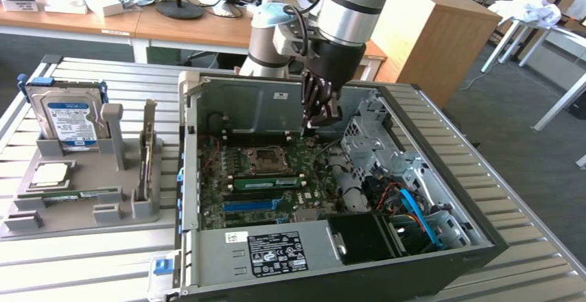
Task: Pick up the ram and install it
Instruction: 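Press down the ram until it locks into place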
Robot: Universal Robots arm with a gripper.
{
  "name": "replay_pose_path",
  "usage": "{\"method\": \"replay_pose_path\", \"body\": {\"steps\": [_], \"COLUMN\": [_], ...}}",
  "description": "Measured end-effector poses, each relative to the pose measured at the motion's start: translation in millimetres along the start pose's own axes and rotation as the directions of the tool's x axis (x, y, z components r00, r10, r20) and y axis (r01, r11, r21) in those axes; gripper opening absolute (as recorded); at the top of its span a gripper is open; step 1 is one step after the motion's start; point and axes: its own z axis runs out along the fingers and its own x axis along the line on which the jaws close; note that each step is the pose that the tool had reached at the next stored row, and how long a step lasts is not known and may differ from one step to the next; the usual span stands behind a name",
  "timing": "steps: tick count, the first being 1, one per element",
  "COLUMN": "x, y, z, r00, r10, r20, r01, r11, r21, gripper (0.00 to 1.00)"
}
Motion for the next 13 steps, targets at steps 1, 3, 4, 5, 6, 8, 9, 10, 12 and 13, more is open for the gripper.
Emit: {"method": "replay_pose_path", "body": {"steps": [1, 3, 4, 5, 6, 8, 9, 10, 12, 13], "x": [0.0, 0.0, 0.0, 0.0, 0.0, 0.0, -0.1, -0.1, -0.1, -0.1], "y": [0.0, -0.1, -0.1, -0.1, -0.1, -0.2, -0.2, -0.2, -0.3, -0.3], "z": [1.3, 3.8, 5.0, 6.3, 7.4, 9.7, 10.7, 11.6, 13.4, 14.2], "r00": [1.0000, 1.0000, 1.0000, 1.0000, 1.0000, 1.0000, 1.0000, 1.0000, 1.0000, 1.0000], "r10": [0.000, 0.000, 0.000, 0.000, 0.000, 0.000, 0.000, 0.000, 0.000, 0.000], "r20": [0.0000, -0.0002, -0.0001, -0.0002, -0.0001, 0.0000, -0.0001, -0.0001, -0.0002, 0.0000], "r01": [0.000, 0.000, 0.000, 0.000, 0.000, 0.000, 0.000, 0.000, 0.000, 0.000], "r11": [1.0000, 1.0000, 1.0000, 1.0000, 1.0000, 1.0000, 1.0000, 1.0000, 1.0000, 1.0000], "r21": [0.0001, 0.0004, 0.0005, 0.0007, 0.0008, 0.0010, 0.0011, 0.0011, 0.0012, 0.0013], "gripper": [0.10, 0.10, 0.10, 0.10, 0.10, 0.10, 0.10, 0.10, 0.10, 0.10]}}
